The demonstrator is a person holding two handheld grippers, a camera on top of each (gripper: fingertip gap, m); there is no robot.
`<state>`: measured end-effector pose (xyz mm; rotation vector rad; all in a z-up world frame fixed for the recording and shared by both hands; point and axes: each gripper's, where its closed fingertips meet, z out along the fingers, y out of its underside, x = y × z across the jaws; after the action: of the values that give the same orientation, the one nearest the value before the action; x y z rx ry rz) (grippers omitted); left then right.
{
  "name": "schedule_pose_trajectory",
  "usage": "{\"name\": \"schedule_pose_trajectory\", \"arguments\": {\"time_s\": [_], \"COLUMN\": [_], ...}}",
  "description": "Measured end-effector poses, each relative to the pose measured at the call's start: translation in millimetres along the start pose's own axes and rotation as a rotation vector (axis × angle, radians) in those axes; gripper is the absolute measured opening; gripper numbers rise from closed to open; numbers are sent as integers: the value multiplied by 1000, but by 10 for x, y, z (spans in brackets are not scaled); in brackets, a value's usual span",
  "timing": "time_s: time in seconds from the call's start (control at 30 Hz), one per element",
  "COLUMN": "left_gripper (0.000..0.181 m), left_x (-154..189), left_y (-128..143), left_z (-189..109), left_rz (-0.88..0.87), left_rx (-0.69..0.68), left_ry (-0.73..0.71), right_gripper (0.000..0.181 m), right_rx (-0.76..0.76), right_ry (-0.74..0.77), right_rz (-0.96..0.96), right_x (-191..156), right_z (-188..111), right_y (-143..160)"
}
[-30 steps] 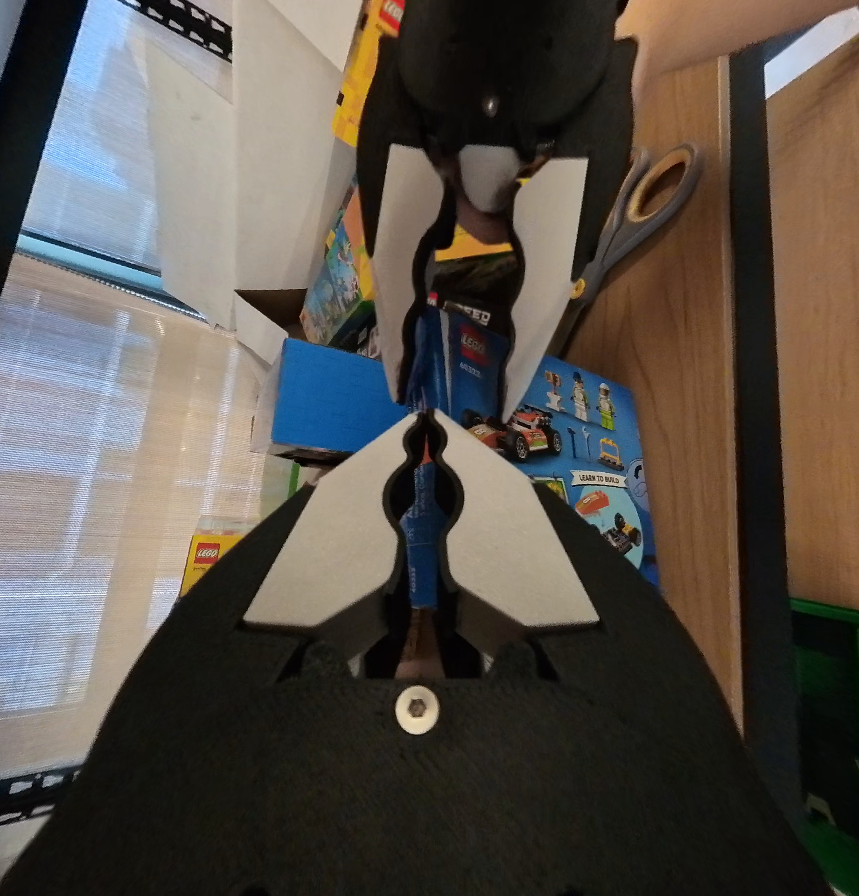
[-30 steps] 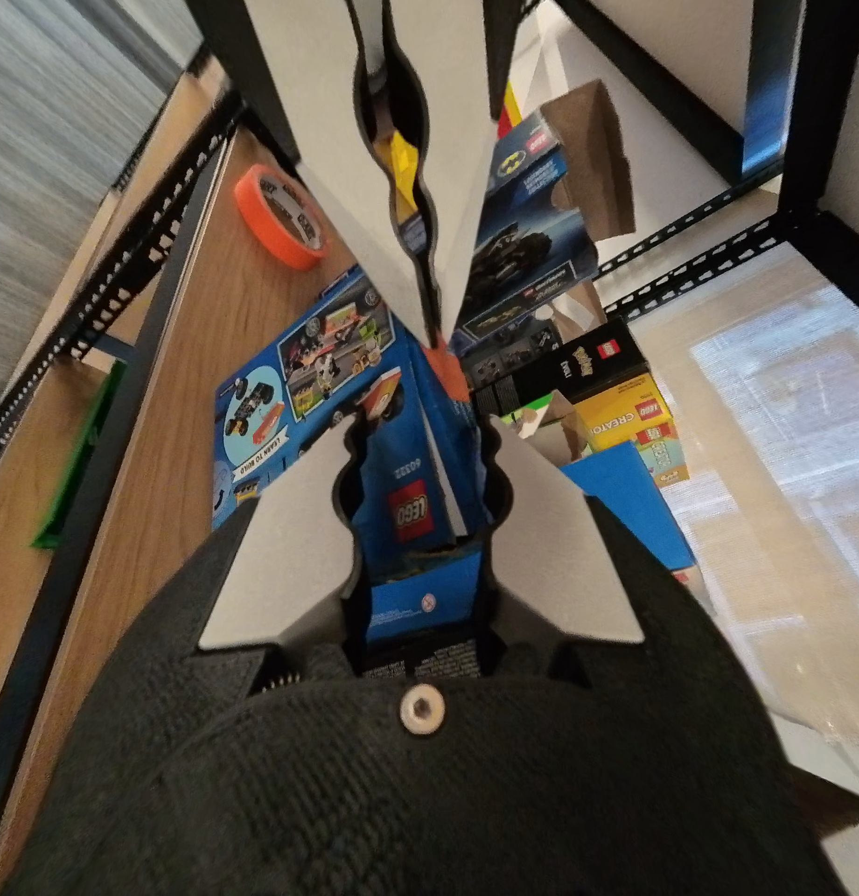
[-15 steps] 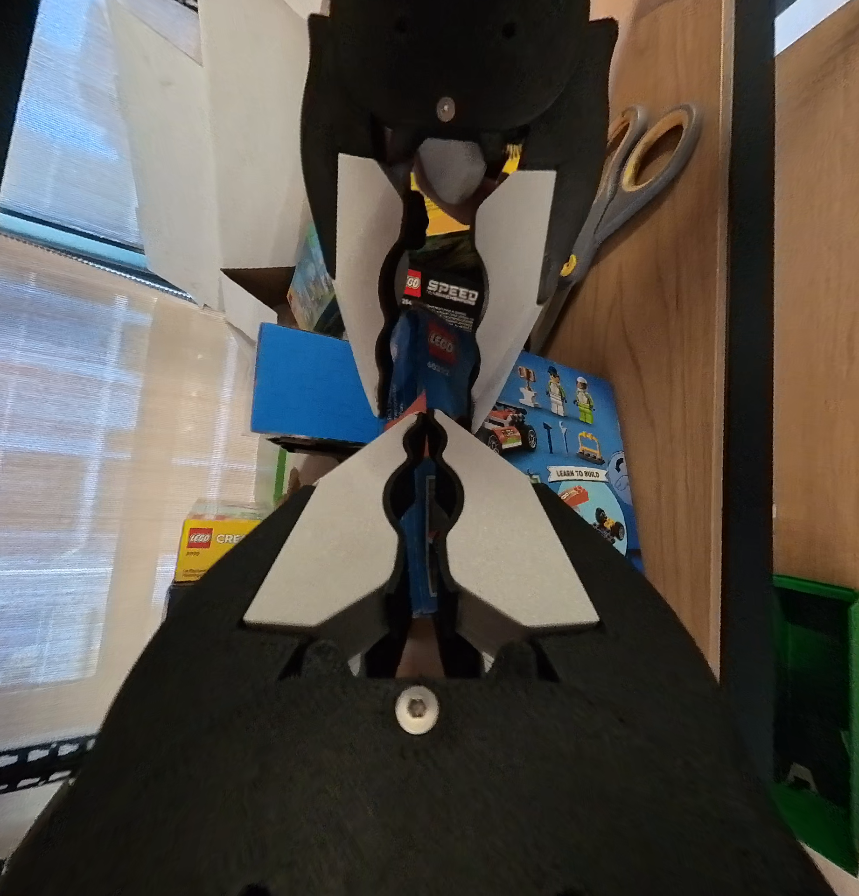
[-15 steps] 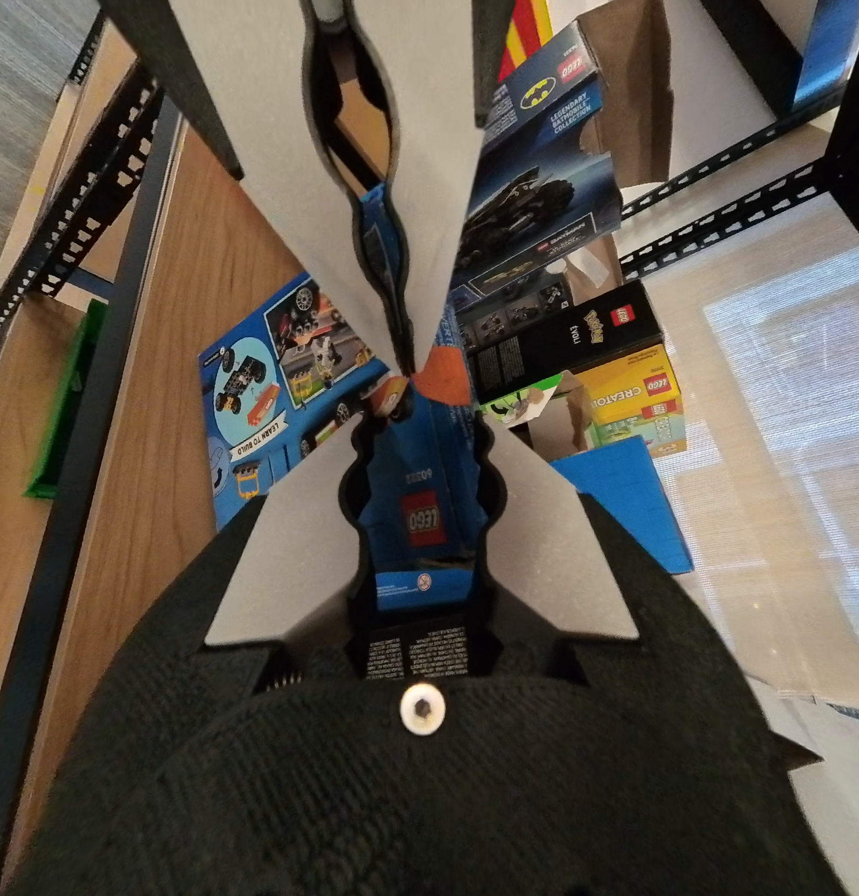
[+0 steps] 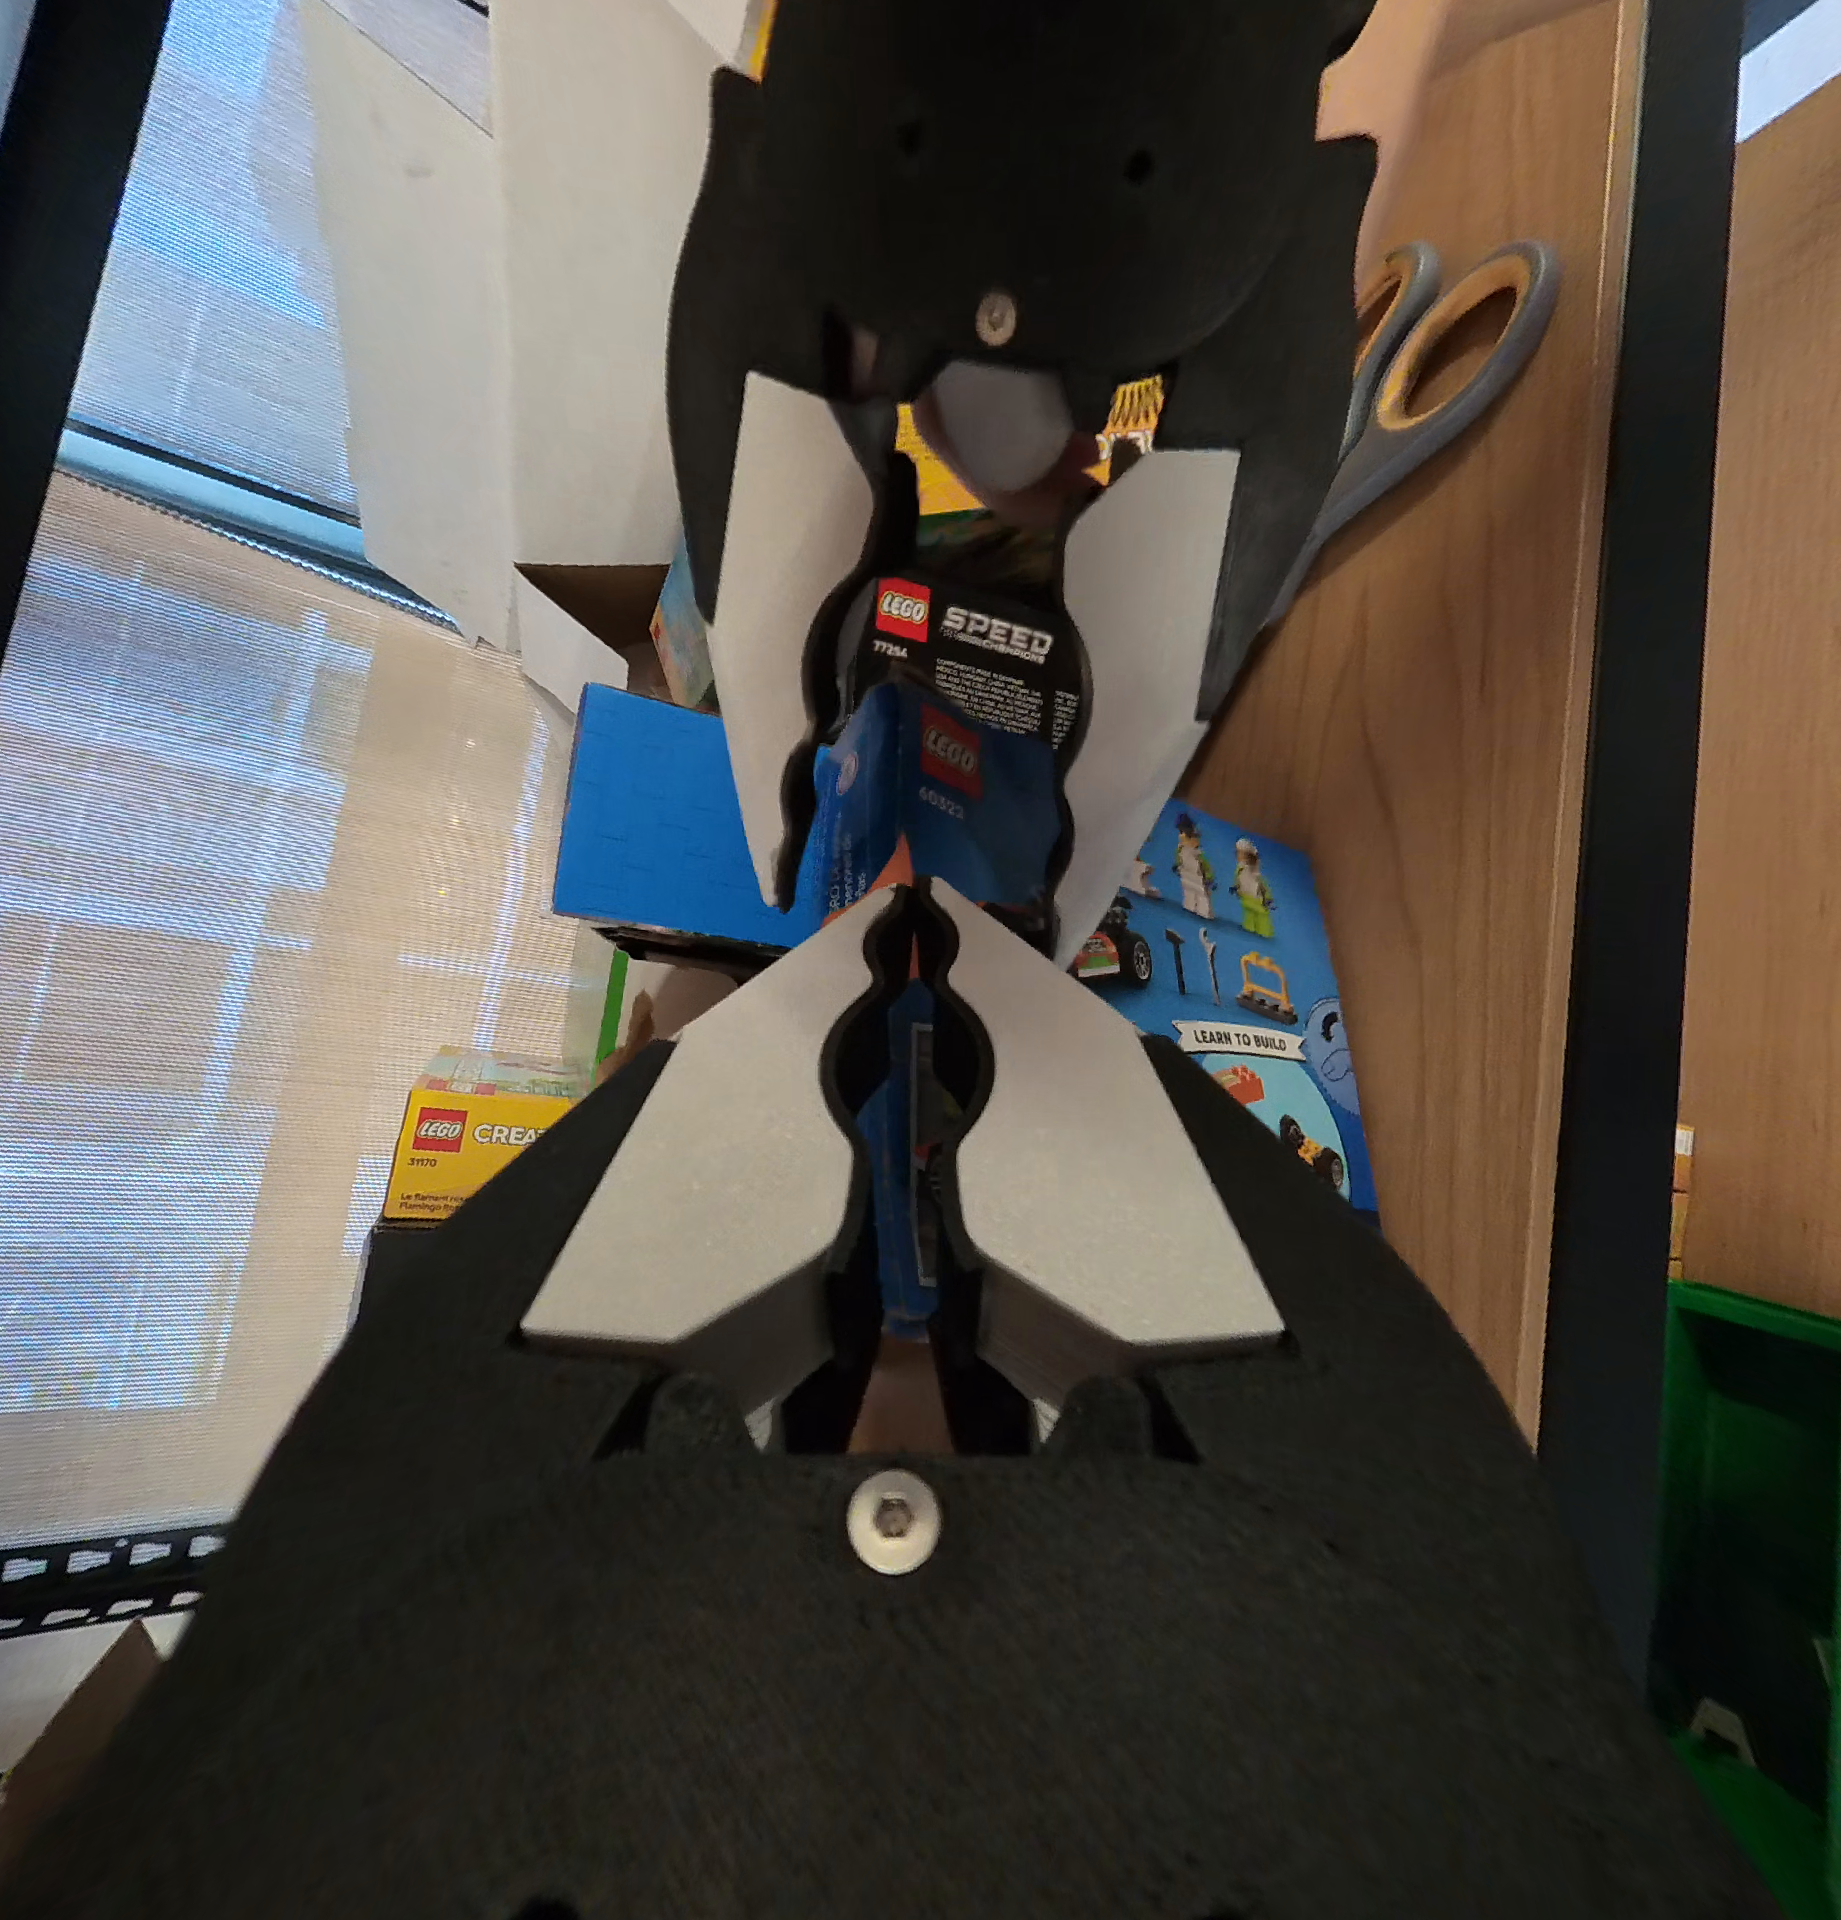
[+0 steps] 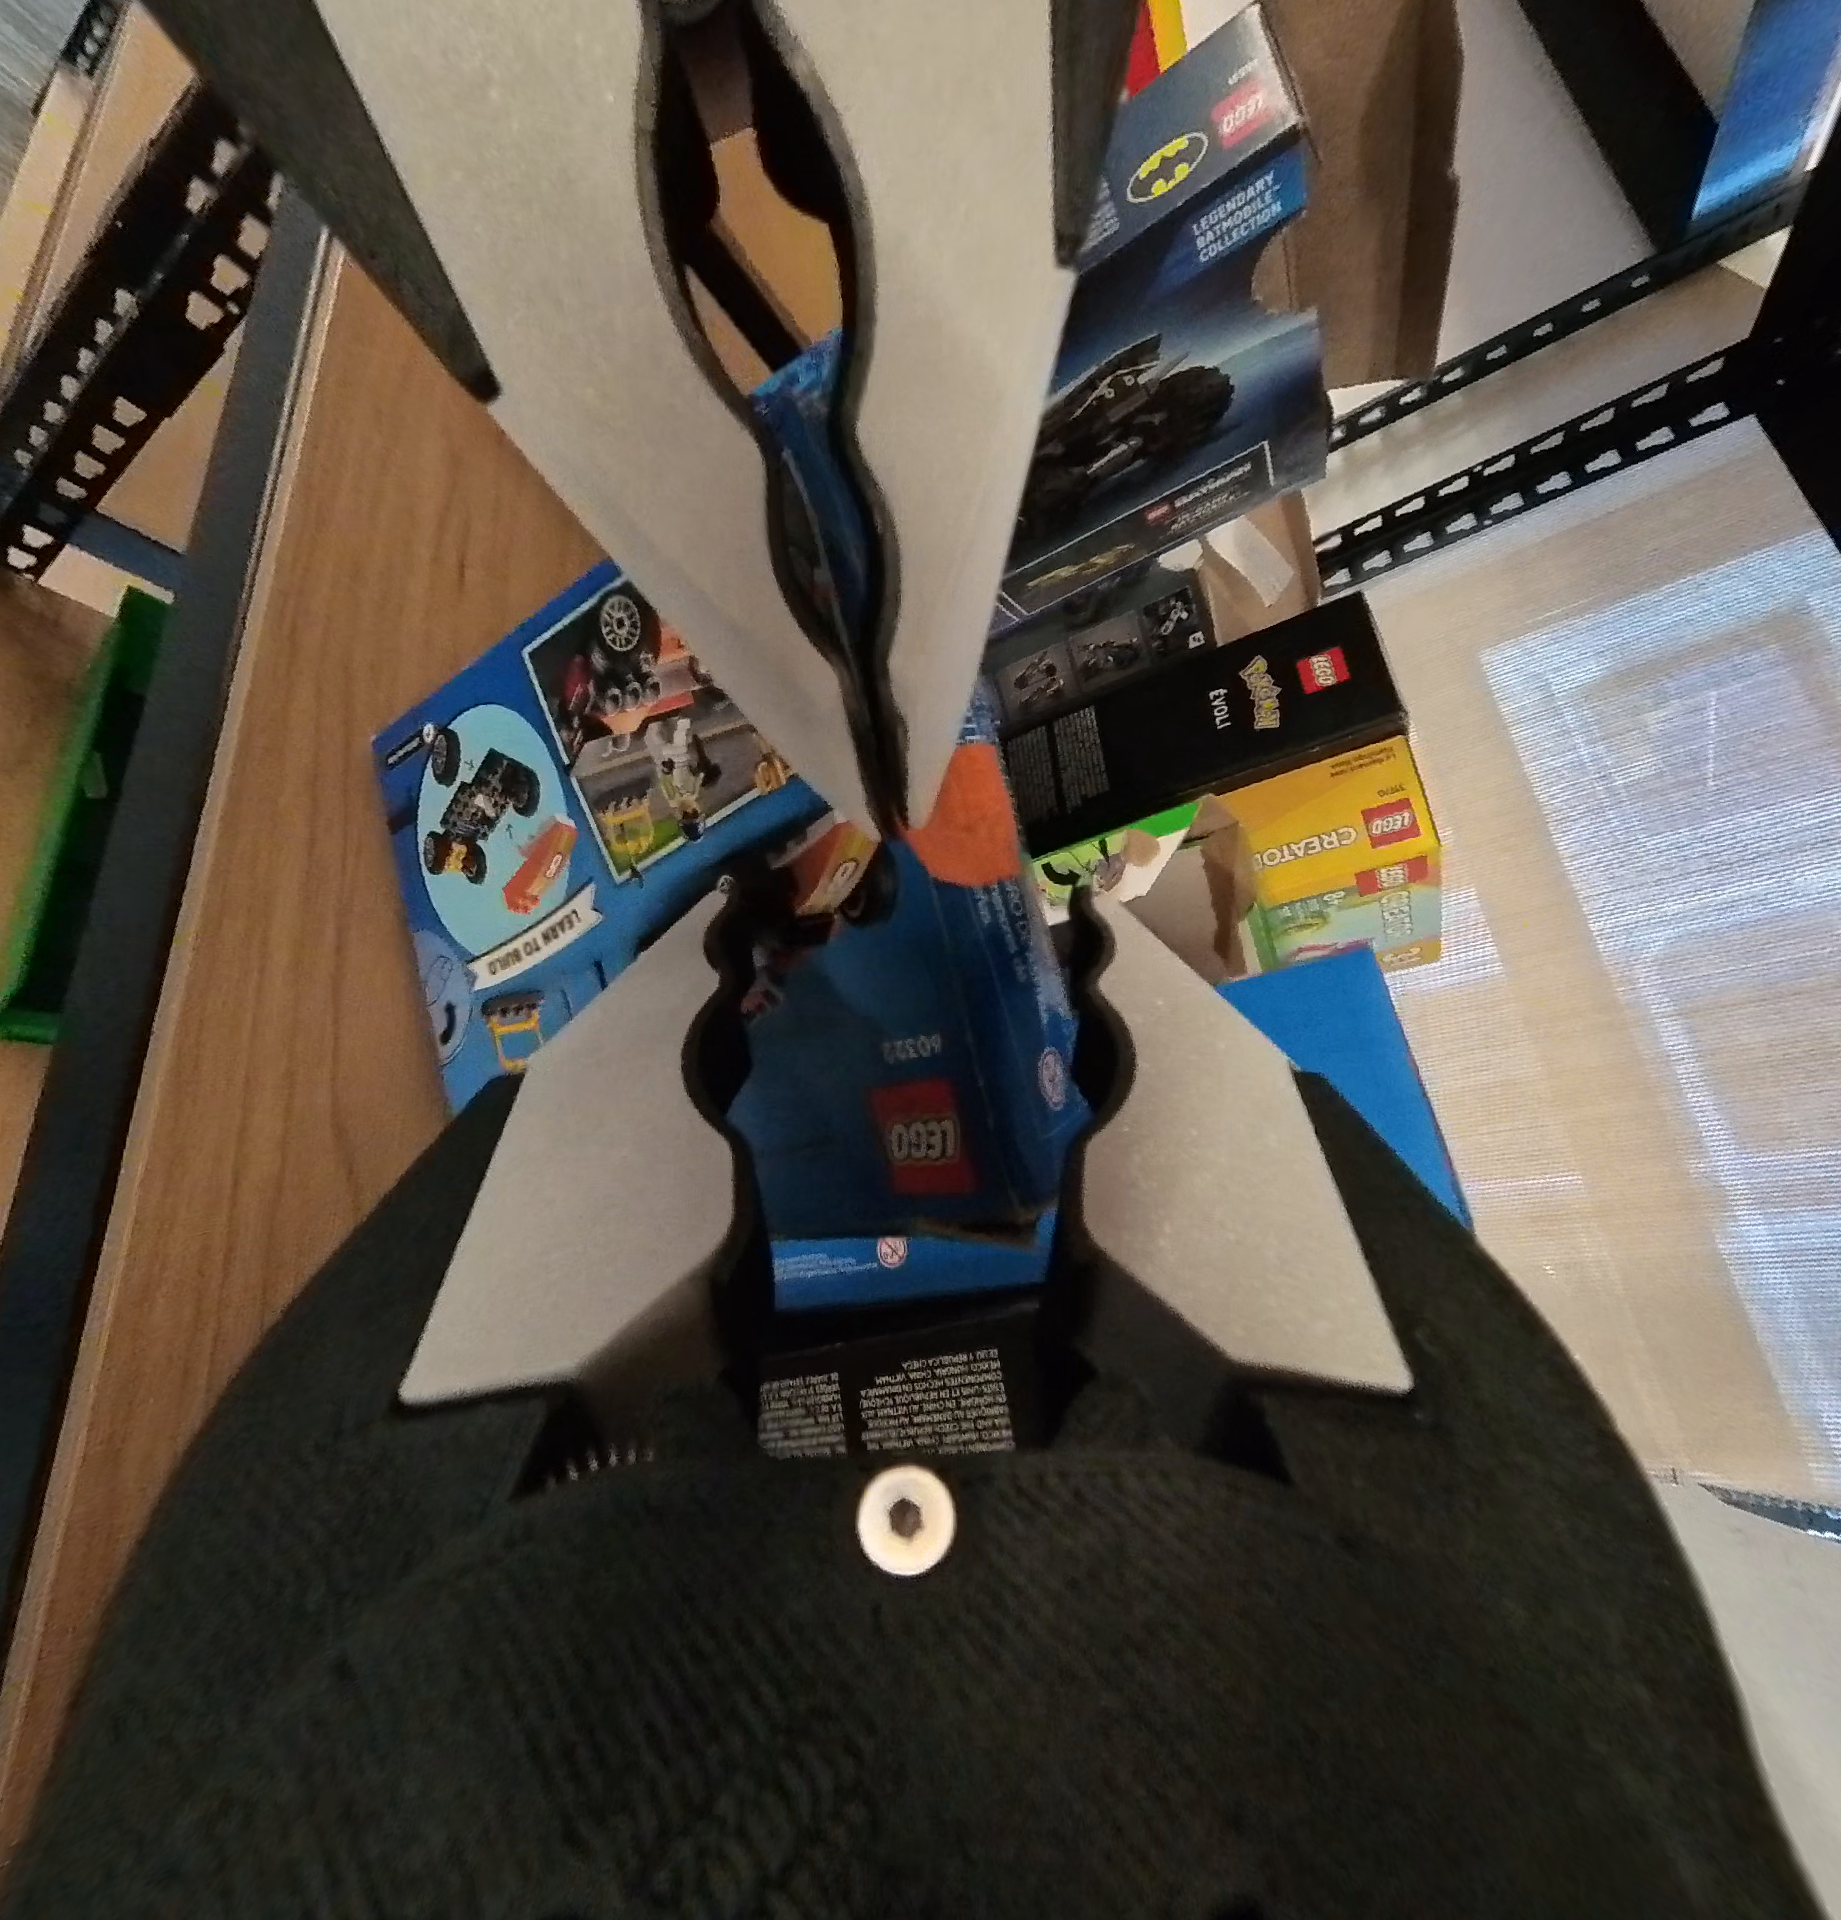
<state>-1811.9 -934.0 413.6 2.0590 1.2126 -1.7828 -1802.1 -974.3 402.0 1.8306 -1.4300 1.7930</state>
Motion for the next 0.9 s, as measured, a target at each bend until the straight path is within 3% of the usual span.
{"name": "schedule_pose_trajectory", "arguments": {"time_s": [0.2,0.4,0.6,0.73,0.77,0.9], "left_gripper": [0,0,0,0,0,0], "left_x": [-21,-9,1,-58,-97,-245], "left_y": [-15,37,75,116,125,159], "left_z": [-3,-22,-41,-24,-22,-12], "left_rz": [-22,-36,-29,-29,-33,-91], "left_rx": [18,24,27,34,38,71], "left_ry": [-14,-21,-48,-58,-63,-53], "right_gripper": [71,84,91,89,81,68], "right_rx": [-61,-169,-231,-223,-196,-19], "right_ry": [-19,104,63,-16,-58,-208], "right_rz": [-16,-190,-239,-132,-100,254], "right_x": [-80,-92,-180,-108,-122,0], "right_z": [58,111,181,163,154,122], "right_y": [59,84,154,128,107,3]}}
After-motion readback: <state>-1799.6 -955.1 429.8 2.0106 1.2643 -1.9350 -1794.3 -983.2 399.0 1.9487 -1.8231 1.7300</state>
